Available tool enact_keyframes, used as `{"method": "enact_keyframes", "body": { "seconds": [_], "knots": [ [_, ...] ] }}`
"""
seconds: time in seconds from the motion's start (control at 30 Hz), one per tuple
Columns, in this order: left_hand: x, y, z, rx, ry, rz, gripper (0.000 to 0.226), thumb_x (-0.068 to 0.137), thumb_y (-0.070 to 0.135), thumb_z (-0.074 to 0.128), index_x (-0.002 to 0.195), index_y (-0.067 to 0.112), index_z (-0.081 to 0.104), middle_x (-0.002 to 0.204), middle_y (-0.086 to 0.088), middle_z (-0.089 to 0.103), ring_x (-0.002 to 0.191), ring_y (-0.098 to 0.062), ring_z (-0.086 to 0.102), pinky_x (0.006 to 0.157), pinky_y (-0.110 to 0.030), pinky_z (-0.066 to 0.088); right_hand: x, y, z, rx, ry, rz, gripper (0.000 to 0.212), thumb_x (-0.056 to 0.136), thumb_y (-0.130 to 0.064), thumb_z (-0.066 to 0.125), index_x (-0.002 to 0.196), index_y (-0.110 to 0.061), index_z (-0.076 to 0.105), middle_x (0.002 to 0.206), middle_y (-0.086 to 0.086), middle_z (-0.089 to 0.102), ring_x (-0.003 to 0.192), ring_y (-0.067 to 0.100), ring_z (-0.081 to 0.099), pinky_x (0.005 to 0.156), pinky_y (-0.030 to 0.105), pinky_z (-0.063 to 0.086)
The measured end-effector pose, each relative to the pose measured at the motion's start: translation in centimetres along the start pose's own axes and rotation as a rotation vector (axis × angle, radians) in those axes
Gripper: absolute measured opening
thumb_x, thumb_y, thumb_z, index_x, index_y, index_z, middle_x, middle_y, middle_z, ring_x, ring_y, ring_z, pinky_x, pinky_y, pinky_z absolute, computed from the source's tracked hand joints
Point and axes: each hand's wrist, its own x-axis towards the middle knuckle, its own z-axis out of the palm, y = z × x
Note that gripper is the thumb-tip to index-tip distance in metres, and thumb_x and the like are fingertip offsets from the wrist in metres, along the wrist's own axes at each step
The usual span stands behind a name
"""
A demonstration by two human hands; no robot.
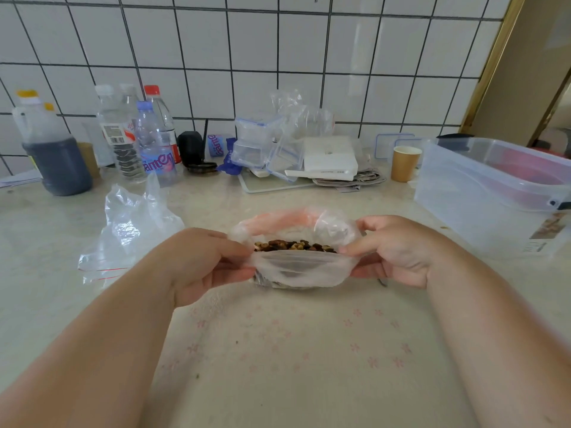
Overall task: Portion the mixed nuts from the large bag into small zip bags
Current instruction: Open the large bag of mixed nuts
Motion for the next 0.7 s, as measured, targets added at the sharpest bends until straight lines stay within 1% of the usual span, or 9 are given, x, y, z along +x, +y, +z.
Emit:
{"method": "enact_keyframes", "body": {
  "seconds": [0.13,0.23,0.3,0.37,0.47,0.53,0.6,0.63,0.7],
  "knots": [
    [0.1,-0.3,0.2,-0.263,-0.064,-0.048,0.035,0.065,-0.017,0.067,0.1,-0.012,0.071,0.099,-0.026,0.077,0.079,-0.029,0.079,0.057,-0.028,0.062,0.7,0.5,-0.1,0.264,-0.03,-0.007,0.03,0.082,0.02,0.055,0.101,-0.001,0.067,0.087,0.019,0.074,0.072,0.026,0.075,0.059,0.032,0.061],
    [0.3,-0.6,0.3,-0.407,-0.051,-0.059,0.041,0.06,-0.022,0.056,0.097,-0.013,0.07,0.096,-0.025,0.077,0.077,-0.03,0.079,0.057,-0.031,0.063,1.3,1.0,0.2,0.462,-0.043,0.014,0.038,0.081,0.023,0.041,0.099,0.004,0.068,0.089,0.019,0.074,0.077,0.028,0.074,0.072,0.037,0.06],
    [0.2,-0.8,0.6,-0.308,-0.015,-0.034,0.039,0.071,-0.027,0.05,0.101,-0.011,0.069,0.092,-0.025,0.077,0.073,-0.029,0.078,0.055,-0.031,0.063,1.6,1.4,0.5,0.537,-0.036,0.027,0.042,0.08,0.025,0.035,0.095,0.004,0.067,0.084,0.017,0.073,0.075,0.027,0.073,0.075,0.037,0.057],
    [0.1,-0.5,0.7,-0.164,0.053,0.034,0.034,0.079,-0.021,0.048,0.104,-0.01,0.068,0.091,-0.028,0.076,0.069,-0.029,0.076,0.053,-0.029,0.061,1.7,1.5,0.8,0.558,-0.025,0.015,0.044,0.08,0.026,0.031,0.095,0.004,0.067,0.085,0.017,0.072,0.079,0.028,0.07,0.074,0.036,0.057],
    [-0.2,0.1,0.3,-0.059,0.129,0.08,0.023,0.084,0.001,0.051,0.101,-0.005,0.065,0.087,-0.028,0.076,0.056,-0.029,0.07,0.045,-0.029,0.054,1.6,1.3,0.8,0.474,-0.006,-0.042,0.04,0.081,0.026,0.037,0.095,0.005,0.068,0.09,0.019,0.074,0.077,0.027,0.074,0.064,0.032,0.061],
    [-0.5,0.4,0.2,0.008,0.146,0.058,0.019,0.09,0.018,0.055,0.095,0.0,0.061,0.074,-0.024,0.073,0.046,-0.027,0.064,0.038,-0.027,0.05,1.3,0.8,0.4,0.281,0.045,-0.068,0.032,0.084,0.019,0.048,0.099,0.0,0.068,0.092,0.019,0.074,0.076,0.028,0.074,0.066,0.034,0.062],
    [-0.6,0.3,0.0,0.147,0.153,0.049,0.031,0.094,0.032,0.066,0.097,0.001,0.066,0.067,-0.021,0.073,0.043,-0.023,0.063,0.037,-0.026,0.048,0.8,0.6,0.1,0.007,0.044,-0.048,0.022,0.089,0.004,0.061,0.106,-0.01,0.066,0.091,0.019,0.076,0.073,0.033,0.074,0.062,0.037,0.061],
    [-0.7,0.2,0.1,0.202,0.138,0.052,0.033,0.094,0.034,0.07,0.099,0.001,0.068,0.067,-0.02,0.073,0.045,-0.022,0.064,0.038,-0.026,0.049,0.4,0.5,0.1,-0.08,0.007,-0.02,0.02,0.091,-0.004,0.064,0.109,-0.014,0.064,0.09,0.019,0.076,0.072,0.035,0.074,0.059,0.036,0.061],
    [-0.8,-0.1,0.4,0.224,0.088,0.053,0.027,0.094,0.025,0.073,0.102,0.0,0.07,0.072,-0.022,0.075,0.05,-0.025,0.069,0.042,-0.026,0.053,0.0,0.4,0.5,-0.09,-0.067,0.026,0.022,0.092,-0.01,0.066,0.113,-0.013,0.061,0.093,0.023,0.075,0.074,0.038,0.075,0.055,0.035,0.06]
  ]
}}
